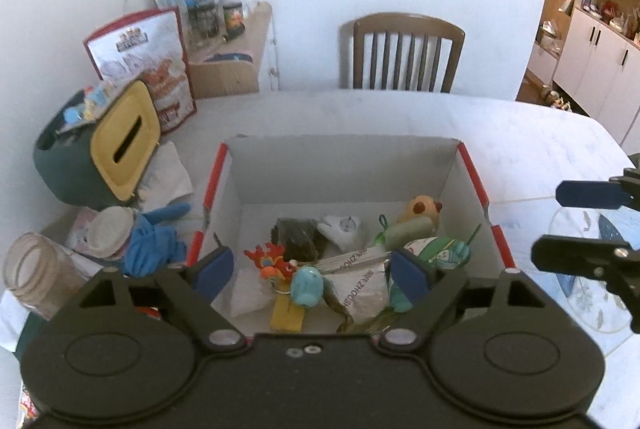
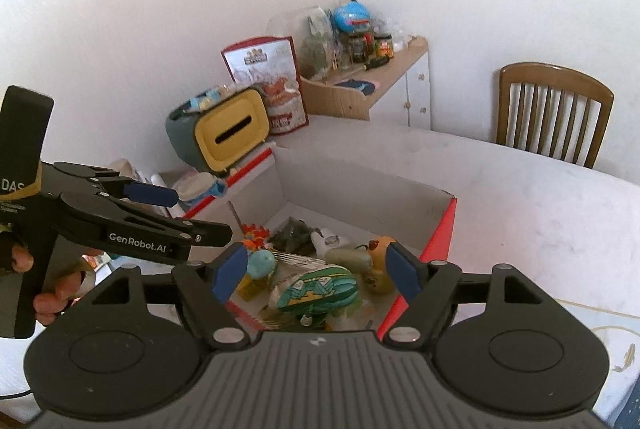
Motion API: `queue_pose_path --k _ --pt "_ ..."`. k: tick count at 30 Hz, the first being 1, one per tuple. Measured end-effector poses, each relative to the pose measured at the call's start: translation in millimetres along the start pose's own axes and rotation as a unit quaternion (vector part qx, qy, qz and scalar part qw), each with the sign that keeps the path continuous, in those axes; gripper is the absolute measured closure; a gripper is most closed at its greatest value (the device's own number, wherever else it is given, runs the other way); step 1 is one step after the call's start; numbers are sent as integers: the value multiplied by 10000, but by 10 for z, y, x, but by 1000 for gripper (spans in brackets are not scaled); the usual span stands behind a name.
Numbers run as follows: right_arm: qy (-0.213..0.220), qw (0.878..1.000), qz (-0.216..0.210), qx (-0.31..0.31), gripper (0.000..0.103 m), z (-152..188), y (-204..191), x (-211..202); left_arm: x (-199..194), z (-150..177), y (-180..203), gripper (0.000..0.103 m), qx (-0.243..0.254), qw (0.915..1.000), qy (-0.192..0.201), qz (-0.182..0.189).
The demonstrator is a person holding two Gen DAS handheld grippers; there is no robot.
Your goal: Organize objects
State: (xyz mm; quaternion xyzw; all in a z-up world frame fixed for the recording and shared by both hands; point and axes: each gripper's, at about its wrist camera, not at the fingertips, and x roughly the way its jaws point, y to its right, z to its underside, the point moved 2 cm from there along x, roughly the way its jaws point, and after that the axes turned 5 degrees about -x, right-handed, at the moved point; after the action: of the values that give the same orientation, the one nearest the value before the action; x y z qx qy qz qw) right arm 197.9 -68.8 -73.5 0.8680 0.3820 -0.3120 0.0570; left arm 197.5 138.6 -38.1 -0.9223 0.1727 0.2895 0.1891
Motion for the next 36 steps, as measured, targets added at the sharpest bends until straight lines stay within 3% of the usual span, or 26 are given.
queue_pose_path --k 10,14,21,36 --pt "342 9993 17 -116 16 94 -108 -355 -329 57 69 2 91 9990 439 -54" --pt "487 9986 109 -165 15 119 -130 -460 -410 103 91 1 62 9987 501 -35" --pt "664 9974 259 -57 0 186 -108 -610 -507 164 116 1 -40 9985 538 42" --pt "747 9966 331 73 0 364 -104 -825 -680 271 210 0 -270 9978 599 56"
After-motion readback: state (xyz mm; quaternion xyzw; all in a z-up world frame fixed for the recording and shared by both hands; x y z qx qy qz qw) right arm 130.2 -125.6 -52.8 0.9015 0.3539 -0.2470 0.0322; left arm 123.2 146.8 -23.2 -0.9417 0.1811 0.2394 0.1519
